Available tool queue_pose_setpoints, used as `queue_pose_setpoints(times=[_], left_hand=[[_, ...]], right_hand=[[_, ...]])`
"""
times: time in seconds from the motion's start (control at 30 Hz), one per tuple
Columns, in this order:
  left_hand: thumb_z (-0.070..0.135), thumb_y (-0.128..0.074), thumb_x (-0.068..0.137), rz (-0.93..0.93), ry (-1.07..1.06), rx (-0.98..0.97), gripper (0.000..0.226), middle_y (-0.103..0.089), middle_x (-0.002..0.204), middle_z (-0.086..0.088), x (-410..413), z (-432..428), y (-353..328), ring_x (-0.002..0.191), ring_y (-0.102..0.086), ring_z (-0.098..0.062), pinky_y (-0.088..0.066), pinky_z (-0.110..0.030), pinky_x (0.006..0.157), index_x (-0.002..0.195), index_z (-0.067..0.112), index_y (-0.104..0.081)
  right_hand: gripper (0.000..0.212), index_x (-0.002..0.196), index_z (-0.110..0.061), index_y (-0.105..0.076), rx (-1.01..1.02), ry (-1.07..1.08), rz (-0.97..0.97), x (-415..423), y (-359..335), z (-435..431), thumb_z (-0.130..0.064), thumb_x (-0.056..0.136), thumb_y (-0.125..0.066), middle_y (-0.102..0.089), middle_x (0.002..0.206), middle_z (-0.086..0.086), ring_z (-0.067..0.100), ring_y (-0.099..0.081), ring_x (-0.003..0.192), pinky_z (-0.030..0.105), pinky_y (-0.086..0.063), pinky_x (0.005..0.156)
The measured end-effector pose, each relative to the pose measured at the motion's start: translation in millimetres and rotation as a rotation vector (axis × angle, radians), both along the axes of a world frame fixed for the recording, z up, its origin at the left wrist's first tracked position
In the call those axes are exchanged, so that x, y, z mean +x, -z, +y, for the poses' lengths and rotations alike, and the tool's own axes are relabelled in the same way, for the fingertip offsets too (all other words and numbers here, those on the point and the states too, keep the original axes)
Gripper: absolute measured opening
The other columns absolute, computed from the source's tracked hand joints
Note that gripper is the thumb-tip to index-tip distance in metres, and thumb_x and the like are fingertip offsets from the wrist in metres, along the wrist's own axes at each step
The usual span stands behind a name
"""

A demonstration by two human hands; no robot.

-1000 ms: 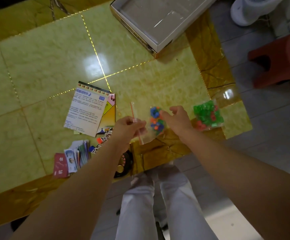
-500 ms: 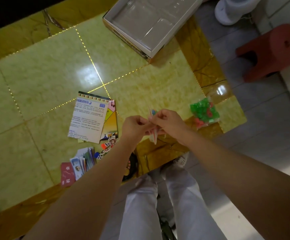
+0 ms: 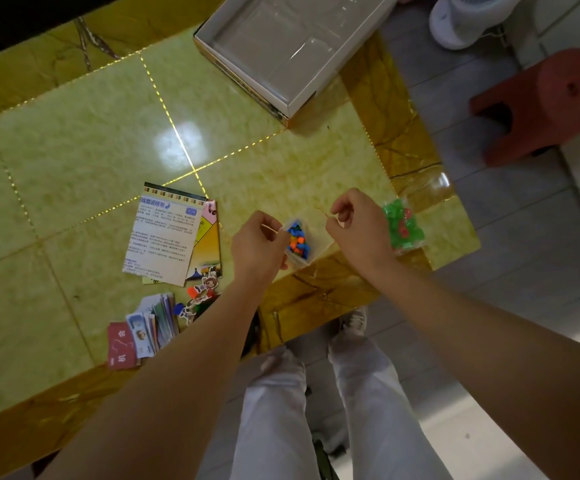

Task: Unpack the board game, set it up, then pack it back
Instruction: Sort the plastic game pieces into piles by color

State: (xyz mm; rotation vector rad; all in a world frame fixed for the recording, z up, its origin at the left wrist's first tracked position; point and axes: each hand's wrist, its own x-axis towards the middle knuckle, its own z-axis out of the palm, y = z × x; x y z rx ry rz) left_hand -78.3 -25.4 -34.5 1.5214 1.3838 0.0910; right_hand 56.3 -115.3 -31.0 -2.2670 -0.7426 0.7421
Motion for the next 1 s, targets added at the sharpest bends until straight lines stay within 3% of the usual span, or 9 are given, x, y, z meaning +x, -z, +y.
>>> queue_pose_setpoints(times=[0.13,0.23,0.3,0.47,0.6,0.7,0.8,0.87,1.0], left_hand=[[0.012,-0.063,0.088,-0.061,-0.025,-0.061,0.007,-0.064,0.069,-0.008,2,-8,2,0.047,-0.062,-0.016,-0.055,-0.034,0.050,0.084,0.011,-0.057],[0.013,-0.066,0.089,-0.186,-0.068,-0.168,0.010,-0.063,0.063,-0.004,2,-11,2,0.050,-0.062,-0.016,-0.054,-0.032,0.052,0.088,0.006,-0.058],[0.018,-0.062,0.093,-0.285,-0.073,-0.279,0.017,-0.063,0.069,-0.006,3,-11,1,0.058,-0.062,-0.017,-0.055,-0.029,0.055,0.095,0.002,-0.060],[0.022,-0.049,0.097,-0.057,-0.159,-0.231,0.022,-0.066,0.092,-0.007,-9,-11,41,0.086,-0.062,-0.024,-0.051,-0.037,0.076,0.105,0.009,-0.064],[0.023,-0.048,0.097,0.141,-0.130,-0.361,0.034,-0.062,0.121,-0.008,-6,-23,84,0.108,-0.060,-0.027,-0.051,-0.043,0.094,0.128,0.013,-0.056],[0.024,-0.053,0.097,0.085,-0.218,-0.429,0.035,-0.064,0.118,-0.017,7,-36,109,0.101,-0.064,-0.032,-0.053,-0.036,0.084,0.125,0.004,-0.058],[0.016,-0.056,0.096,0.025,-0.245,-0.428,0.016,-0.066,0.084,-0.009,13,-43,113,0.072,-0.063,-0.019,-0.049,-0.024,0.061,0.099,0.002,-0.065],[0.012,-0.062,0.093,-0.039,-0.297,-0.436,0.013,-0.061,0.072,-0.004,10,-40,111,0.067,-0.060,-0.017,-0.051,-0.026,0.061,0.081,0.006,-0.065],[0.010,-0.069,0.087,-0.058,-0.347,-0.375,0.017,-0.058,0.069,-0.001,-7,-27,96,0.062,-0.056,-0.010,-0.047,-0.020,0.051,0.073,0.014,-0.060]], right_hand=[[0.010,0.093,-0.012,-0.068,0.126,-0.273,0.107,-8,-8,1,-0.007,0.087,-0.061,-0.066,0.082,-0.003,-0.001,-0.056,0.069,0.017,-0.049,0.066],[0.029,0.119,-0.012,-0.066,-0.073,-0.472,0.070,-8,4,-5,-0.011,0.097,-0.046,-0.070,0.110,0.008,0.019,-0.065,0.097,0.035,-0.052,0.086],[0.033,0.128,-0.013,-0.059,-0.080,-0.497,0.009,-4,10,-12,-0.015,0.100,-0.042,-0.070,0.107,0.012,0.028,-0.064,0.095,0.043,-0.051,0.082],[0.033,0.128,-0.013,-0.058,0.035,-0.113,0.088,9,26,-24,-0.022,0.101,-0.043,-0.071,0.100,0.009,0.009,-0.060,0.072,0.034,-0.052,0.070],[0.035,0.119,-0.009,-0.059,-0.027,0.074,0.200,15,49,-29,-0.032,0.103,-0.038,-0.063,0.113,0.005,0.017,-0.058,0.103,0.041,-0.045,0.096],[0.030,0.126,-0.011,-0.052,-0.136,0.029,0.306,13,71,-32,-0.025,0.101,-0.043,-0.058,0.113,0.004,0.018,-0.054,0.107,0.038,-0.044,0.096],[0.026,0.124,-0.014,-0.053,-0.126,0.005,0.405,10,82,-32,-0.020,0.100,-0.045,-0.053,0.090,-0.003,0.016,-0.056,0.092,0.032,-0.049,0.080],[0.022,0.116,-0.011,-0.057,-0.138,0.066,0.432,10,88,-29,-0.020,0.096,-0.051,-0.059,0.094,0.005,0.024,-0.060,0.096,0.038,-0.052,0.078],[0.021,0.109,0.004,-0.054,-0.171,0.144,0.395,13,91,-22,-0.011,0.094,-0.054,-0.060,0.115,0.002,0.017,-0.056,0.103,0.022,-0.049,0.077]])
